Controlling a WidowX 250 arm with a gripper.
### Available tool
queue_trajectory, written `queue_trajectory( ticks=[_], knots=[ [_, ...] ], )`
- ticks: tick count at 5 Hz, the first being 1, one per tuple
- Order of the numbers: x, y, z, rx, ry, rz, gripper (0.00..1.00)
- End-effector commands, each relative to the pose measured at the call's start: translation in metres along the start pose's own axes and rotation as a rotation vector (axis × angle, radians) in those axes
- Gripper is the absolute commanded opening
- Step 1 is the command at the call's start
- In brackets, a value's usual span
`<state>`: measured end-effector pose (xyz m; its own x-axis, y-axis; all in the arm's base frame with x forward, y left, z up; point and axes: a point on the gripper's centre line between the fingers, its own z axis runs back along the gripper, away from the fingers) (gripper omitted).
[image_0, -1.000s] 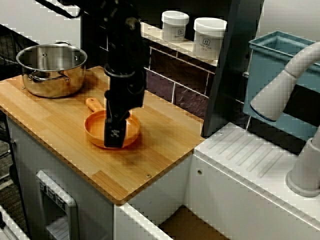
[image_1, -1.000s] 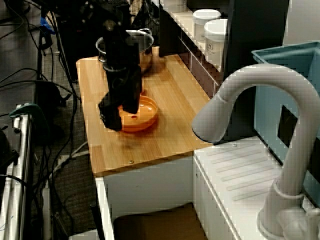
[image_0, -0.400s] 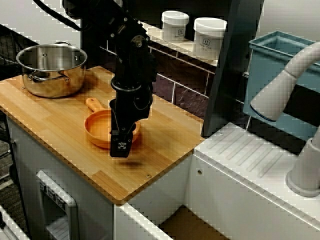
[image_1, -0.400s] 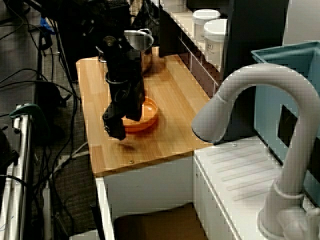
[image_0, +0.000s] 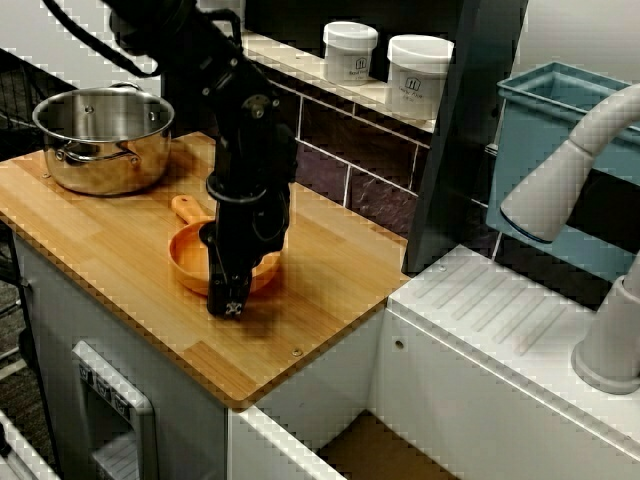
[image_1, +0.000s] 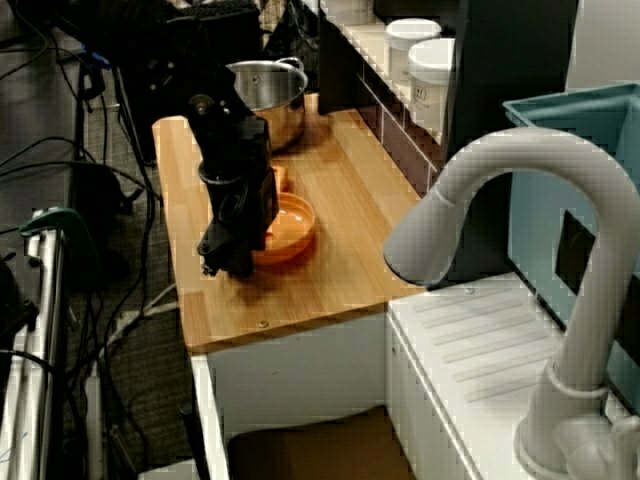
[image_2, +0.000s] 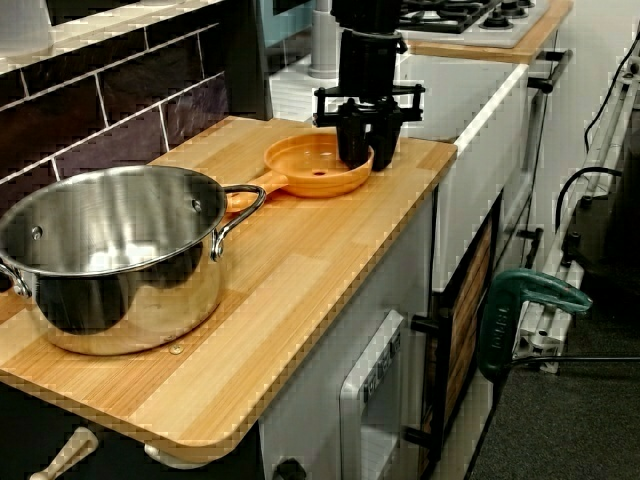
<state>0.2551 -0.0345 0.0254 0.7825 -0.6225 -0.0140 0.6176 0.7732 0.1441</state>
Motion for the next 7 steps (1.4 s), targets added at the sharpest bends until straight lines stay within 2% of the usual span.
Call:
queue_trajectory(
  ticks=[1, 3, 4, 7],
  knots=[
    [-0.008, 0.015, 0.018, 0.013, -0.062, 0.027, 0.00],
    [-0.016, 0.030, 0.046, -0.011, -0.085, 0.030, 0.00],
    [-0.023, 0.037, 0.069, -0.019, -0.119, 0.032, 0.00],
    [-0.036, 0.052, 0.115, -0.031, -0.185, 0.046, 0.00]
  ],
)
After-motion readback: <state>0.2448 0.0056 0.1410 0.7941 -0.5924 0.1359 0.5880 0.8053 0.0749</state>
